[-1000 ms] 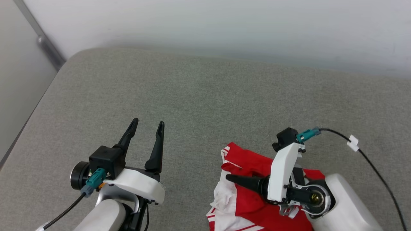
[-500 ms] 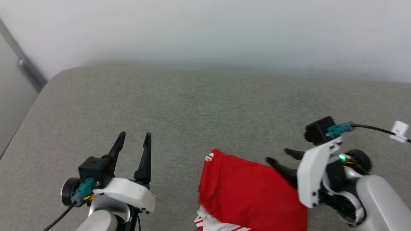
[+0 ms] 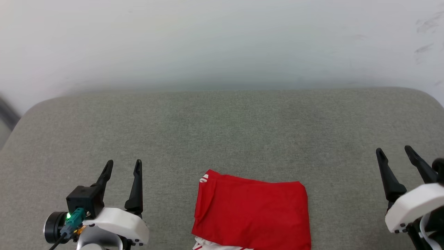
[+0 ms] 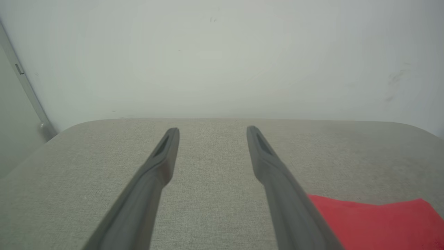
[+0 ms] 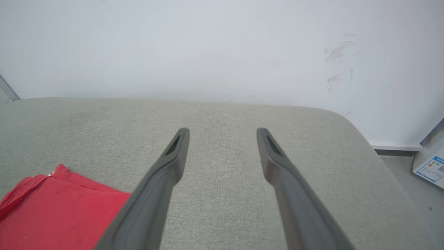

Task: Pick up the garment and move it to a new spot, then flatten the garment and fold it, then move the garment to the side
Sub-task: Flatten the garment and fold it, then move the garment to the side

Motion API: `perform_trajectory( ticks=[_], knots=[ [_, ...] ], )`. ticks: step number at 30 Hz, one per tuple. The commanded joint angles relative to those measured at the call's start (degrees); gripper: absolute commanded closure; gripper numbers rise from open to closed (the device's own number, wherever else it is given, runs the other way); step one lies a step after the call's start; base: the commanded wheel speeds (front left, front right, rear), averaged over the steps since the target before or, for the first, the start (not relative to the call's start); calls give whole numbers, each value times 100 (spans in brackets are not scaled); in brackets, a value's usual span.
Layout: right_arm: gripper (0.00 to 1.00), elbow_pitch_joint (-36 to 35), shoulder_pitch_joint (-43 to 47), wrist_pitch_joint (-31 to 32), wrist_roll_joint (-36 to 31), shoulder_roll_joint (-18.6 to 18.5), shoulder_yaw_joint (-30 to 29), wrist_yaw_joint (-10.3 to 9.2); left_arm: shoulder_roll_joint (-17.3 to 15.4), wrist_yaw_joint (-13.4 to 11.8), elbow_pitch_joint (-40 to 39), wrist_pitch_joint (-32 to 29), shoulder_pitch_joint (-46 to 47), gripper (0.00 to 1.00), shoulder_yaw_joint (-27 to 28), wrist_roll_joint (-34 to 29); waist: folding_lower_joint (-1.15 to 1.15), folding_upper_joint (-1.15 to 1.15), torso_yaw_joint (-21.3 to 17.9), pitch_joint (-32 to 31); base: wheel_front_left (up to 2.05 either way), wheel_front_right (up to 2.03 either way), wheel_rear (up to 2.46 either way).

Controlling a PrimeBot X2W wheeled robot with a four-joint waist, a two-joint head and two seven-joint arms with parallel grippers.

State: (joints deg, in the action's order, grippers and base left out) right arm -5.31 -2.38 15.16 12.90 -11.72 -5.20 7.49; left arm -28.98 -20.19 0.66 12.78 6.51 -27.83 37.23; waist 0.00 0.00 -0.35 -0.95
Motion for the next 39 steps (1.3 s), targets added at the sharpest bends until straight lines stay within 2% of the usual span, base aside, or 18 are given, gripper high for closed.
perform_trajectory(
  ticks=[1,3,9,23,27,31,35,39],
  knots=[
    [0,-86,163,-357,-34,68,-16,0,-34,-33,-31,30,-76,0,8,-17,0,0,-34,-36,0,0,0],
    [0,-129,373,-965,-40,70,24,0,-29,-75,-28,58,-210,0,1,-39,0,0,-60,-105,0,0,0],
    [0,-68,685,-1557,-74,157,252,0,39,-88,26,118,-437,0,64,57,0,0,-82,-192,0,0,0],
    [0,-46,712,-1563,-19,367,224,-1,271,97,184,214,-560,0,266,218,0,0,-42,-184,0,0,0],
    [0,73,756,-1329,150,421,15,-1,300,119,206,221,-497,0,308,172,0,0,-18,-163,0,0,0],
    [0,381,781,-892,564,322,-554,-1,355,134,207,232,-457,0,341,146,0,0,42,-124,0,0,0],
    [0,1068,653,-15,1516,188,-1224,-1,391,139,181,236,-392,0,363,84,0,0,132,-46,0,0,0],
    [0,1707,466,1307,2621,67,-1275,6,417,176,186,242,-385,0,399,31,0,0,209,34,0,0,0]
  ],
)
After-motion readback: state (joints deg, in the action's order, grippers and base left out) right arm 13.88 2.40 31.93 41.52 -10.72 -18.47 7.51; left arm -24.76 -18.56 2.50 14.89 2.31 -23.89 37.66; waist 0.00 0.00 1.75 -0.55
